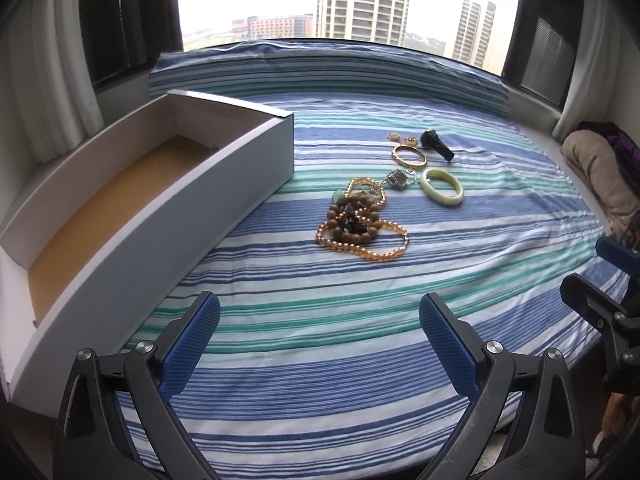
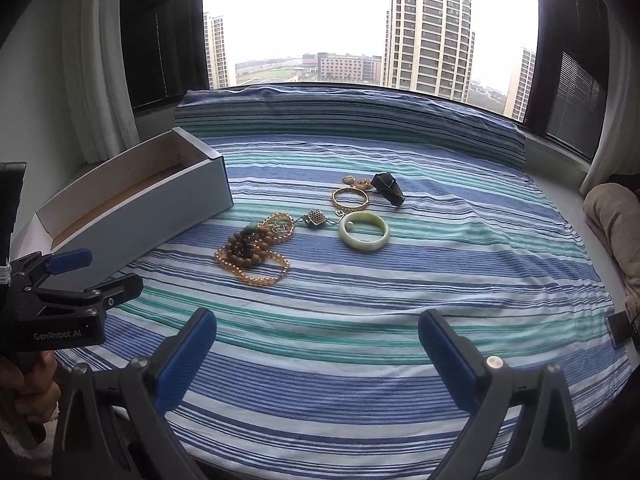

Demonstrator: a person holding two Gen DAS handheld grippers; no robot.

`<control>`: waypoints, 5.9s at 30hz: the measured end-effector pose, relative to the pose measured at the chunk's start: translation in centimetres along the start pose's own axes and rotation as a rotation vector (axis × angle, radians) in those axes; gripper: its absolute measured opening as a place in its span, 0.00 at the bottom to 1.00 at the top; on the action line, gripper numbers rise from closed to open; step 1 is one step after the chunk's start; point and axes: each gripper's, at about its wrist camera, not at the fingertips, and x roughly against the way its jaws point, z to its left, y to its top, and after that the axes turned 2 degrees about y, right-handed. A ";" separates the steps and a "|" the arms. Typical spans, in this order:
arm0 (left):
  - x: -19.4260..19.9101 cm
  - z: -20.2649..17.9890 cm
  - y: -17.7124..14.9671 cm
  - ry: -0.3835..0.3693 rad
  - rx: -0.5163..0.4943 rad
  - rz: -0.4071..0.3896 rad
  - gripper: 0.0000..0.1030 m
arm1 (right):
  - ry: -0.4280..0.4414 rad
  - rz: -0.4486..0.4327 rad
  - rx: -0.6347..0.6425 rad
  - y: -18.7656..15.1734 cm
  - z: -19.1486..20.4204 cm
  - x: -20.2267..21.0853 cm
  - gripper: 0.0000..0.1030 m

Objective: Organize jewelry

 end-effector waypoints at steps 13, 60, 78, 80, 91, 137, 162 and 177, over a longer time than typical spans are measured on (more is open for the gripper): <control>-0.9 0.3 0.0 -0.005 0.018 0.026 0.97 | -0.012 0.002 -0.028 -0.1 -0.6 -0.4 1.00; -12.4 -0.5 7.3 -0.218 -0.086 0.145 0.07 | -0.011 0.073 -0.168 -2.2 -4.5 -1.9 1.00; -6.3 8.2 -0.9 -0.197 0.042 0.223 0.08 | 0.007 0.106 -0.139 -2.3 -3.1 -2.9 1.00; -6.1 9.9 -1.2 -0.170 0.097 0.217 0.08 | 0.016 0.116 -0.131 -2.2 -2.7 -3.1 1.00; -4.9 7.5 -2.9 -0.224 -0.011 0.215 0.42 | 0.101 0.155 -0.041 -1.8 1.0 -4.1 1.00; 2.4 15.0 -4.8 -0.168 0.227 0.056 0.04 | 0.392 0.402 0.390 0.7 17.2 -18.9 0.12; 5.0 23.4 8.9 -0.063 0.339 -0.049 0.04 | 0.617 0.095 0.352 19.9 22.7 -7.8 0.11; -7.7 25.7 9.4 0.080 0.357 0.128 0.15 | 0.479 0.240 0.357 19.6 26.6 -20.4 0.16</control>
